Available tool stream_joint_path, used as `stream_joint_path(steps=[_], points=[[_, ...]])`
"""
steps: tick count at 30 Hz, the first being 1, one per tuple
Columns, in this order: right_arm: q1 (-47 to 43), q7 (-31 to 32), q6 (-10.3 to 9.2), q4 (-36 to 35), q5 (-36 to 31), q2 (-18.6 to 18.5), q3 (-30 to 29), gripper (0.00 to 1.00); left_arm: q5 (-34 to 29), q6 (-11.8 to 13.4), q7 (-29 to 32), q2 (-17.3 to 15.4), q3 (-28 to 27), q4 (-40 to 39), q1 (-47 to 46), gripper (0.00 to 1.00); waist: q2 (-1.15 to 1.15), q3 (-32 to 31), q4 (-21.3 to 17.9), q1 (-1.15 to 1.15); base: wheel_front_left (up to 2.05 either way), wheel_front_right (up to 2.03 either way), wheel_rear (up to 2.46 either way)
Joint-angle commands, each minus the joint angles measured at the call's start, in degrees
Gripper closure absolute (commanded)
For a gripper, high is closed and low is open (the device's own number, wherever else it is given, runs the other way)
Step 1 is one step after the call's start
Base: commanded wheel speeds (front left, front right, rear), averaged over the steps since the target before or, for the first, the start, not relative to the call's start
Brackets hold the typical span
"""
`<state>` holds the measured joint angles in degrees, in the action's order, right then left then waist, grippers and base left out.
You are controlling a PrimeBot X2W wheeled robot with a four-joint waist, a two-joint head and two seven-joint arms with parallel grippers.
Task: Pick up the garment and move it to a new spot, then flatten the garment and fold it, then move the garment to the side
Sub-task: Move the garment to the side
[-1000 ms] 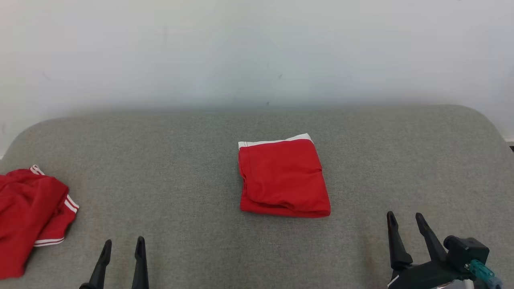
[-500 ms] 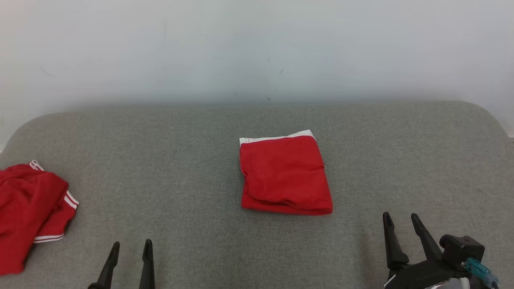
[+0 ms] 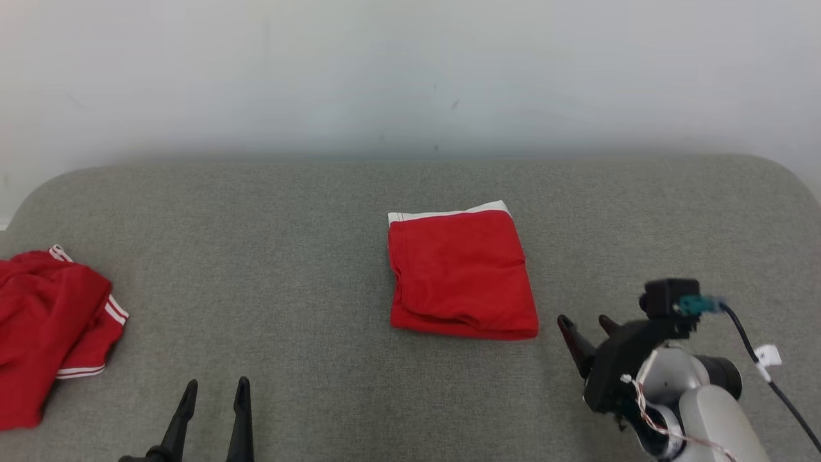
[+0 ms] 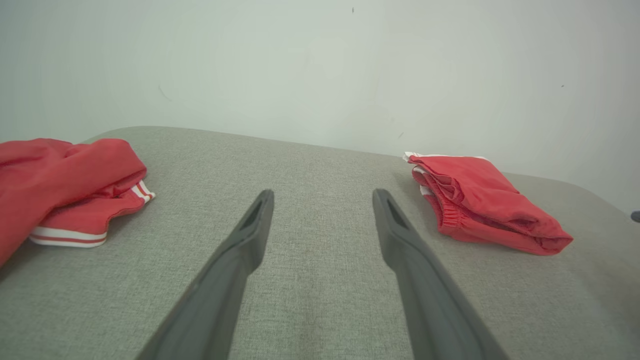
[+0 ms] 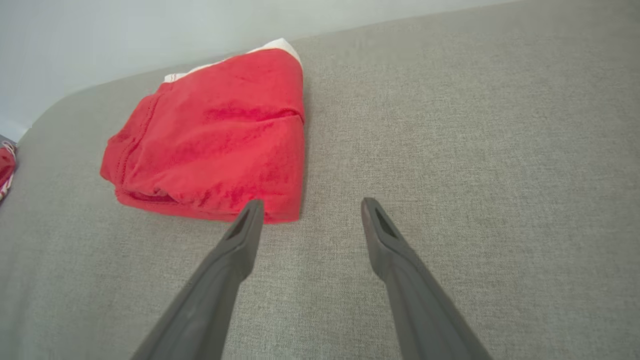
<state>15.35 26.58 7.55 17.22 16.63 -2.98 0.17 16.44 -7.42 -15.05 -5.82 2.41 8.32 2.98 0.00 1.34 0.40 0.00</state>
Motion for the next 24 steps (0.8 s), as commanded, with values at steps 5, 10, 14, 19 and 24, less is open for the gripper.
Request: stream_joint_path(steps=[5, 10, 14, 19, 24], points=[[8.07, 10.76, -0.1, 4.34, -3.55, -0.05, -2.15, 0.0, -0.31, -0.05, -0.21, 0.21, 1.49, -0.34, -1.54, 0.0, 0.0, 1.01, 1.81, 0.0, 0.0, 0.0, 0.0], [17.64, 15.04, -0.1, 11.21, -7.54, 0.12, -6.92, 0.0, 0.5, 0.02, -0.21, 0.34, 3.6, -0.34, -2.9, 0.0, 0.0, 3.53, 5.38, 0.0, 0.0, 0.0, 0.0], [22.88, 15.0, -0.1, 17.06, -11.91, 0.1, -11.08, 0.0, 0.71, 0.01, -0.21, 0.52, 5.42, 0.1, -4.29, 0.0, 0.0, 5.9, 8.49, 0.0, 0.0, 0.0, 0.0], [25.91, 14.33, -0.1, 24.12, -16.59, 0.1, -14.75, 0.0, 1.18, 0.01, -0.21, 1.06, 6.05, 0.62, -4.96, 0.0, 0.0, 7.52, 11.18, 0.0, 0.0, 0.0, 0.0], [27.06, 12.4, -0.1, 30.45, -18.94, 0.05, -15.78, 0.0, 1.31, 0.01, -0.21, 1.05, 6.62, 1.0, -5.46, 0.0, 0.0, 7.62, 11.86, 0.0, 0.0, 0.0, 0.0]])
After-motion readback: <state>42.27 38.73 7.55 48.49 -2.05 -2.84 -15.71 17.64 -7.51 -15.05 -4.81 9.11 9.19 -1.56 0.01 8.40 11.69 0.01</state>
